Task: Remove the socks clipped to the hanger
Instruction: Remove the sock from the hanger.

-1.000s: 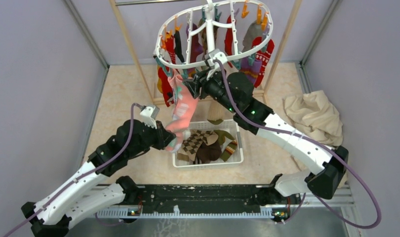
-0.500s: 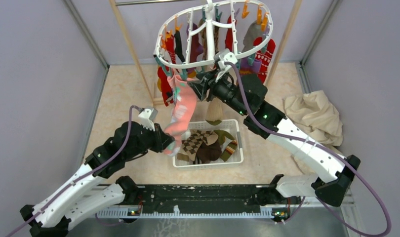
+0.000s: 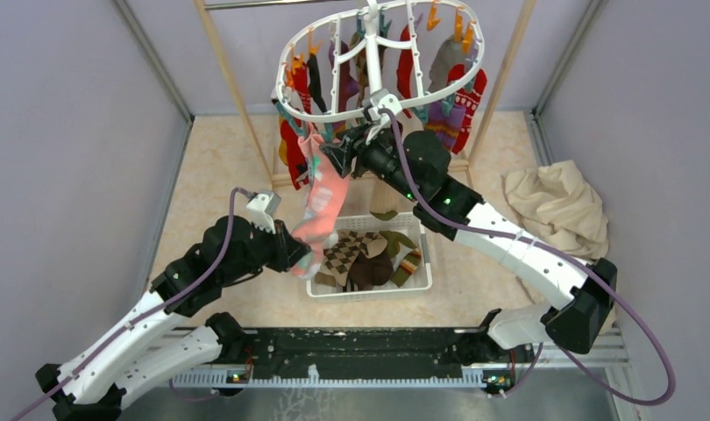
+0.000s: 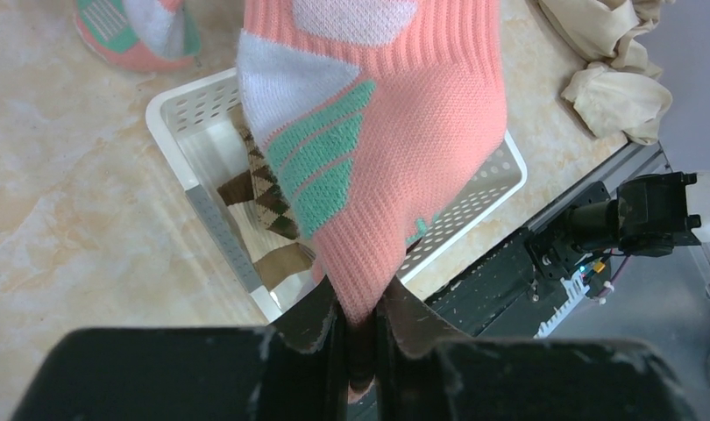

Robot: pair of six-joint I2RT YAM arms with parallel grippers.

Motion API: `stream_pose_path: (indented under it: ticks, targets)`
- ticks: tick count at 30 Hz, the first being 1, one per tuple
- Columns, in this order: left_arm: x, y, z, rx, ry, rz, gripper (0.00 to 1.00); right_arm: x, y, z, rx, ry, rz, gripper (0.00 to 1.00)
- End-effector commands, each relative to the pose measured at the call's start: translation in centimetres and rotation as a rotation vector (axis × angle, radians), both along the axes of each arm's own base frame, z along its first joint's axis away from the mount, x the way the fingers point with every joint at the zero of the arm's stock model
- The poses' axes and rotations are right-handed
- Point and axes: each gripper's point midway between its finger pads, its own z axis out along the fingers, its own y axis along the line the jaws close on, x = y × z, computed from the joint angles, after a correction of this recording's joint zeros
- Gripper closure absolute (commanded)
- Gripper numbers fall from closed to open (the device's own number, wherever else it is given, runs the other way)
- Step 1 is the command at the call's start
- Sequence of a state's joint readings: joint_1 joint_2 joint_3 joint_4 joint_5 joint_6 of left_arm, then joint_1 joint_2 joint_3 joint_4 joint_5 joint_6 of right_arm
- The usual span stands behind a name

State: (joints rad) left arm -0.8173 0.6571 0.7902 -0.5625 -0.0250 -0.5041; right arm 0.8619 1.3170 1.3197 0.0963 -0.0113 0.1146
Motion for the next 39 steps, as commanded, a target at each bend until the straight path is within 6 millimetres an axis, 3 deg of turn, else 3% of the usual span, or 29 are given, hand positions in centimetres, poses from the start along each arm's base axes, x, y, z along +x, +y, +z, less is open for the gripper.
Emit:
stream_pose_path:
  ticks: [1,16,25,31,39]
  targets:
    - [-0.5,-0.1,-0.2,-0.011,0.021,-0.011,0.82,0.3,0.8,2.8,0.118,-0.066,0.004,0.51]
    - [-1.3,-0.2,-0.8,-0.026,0.048,-0.039,0.82,2.2,1.2,3.1,0.14,-0.088,-0.06,0.5]
    - [-1.8,0.2,-1.0,-0.028,0.065,-0.03,0.82,1.0,0.8,3.7,0.176,-0.111,0.011,0.48]
    - [-2.7,0.3,-1.5,-0.029,0.095,-0.06,0.82,1.2,0.8,3.0,0.167,-0.101,0.025,0.48]
    - [-3.4,-0.1,-2.0,-0.06,0.122,-0.084,0.82,1.7,1.1,3.8,0.206,-0.116,0.021,0.48]
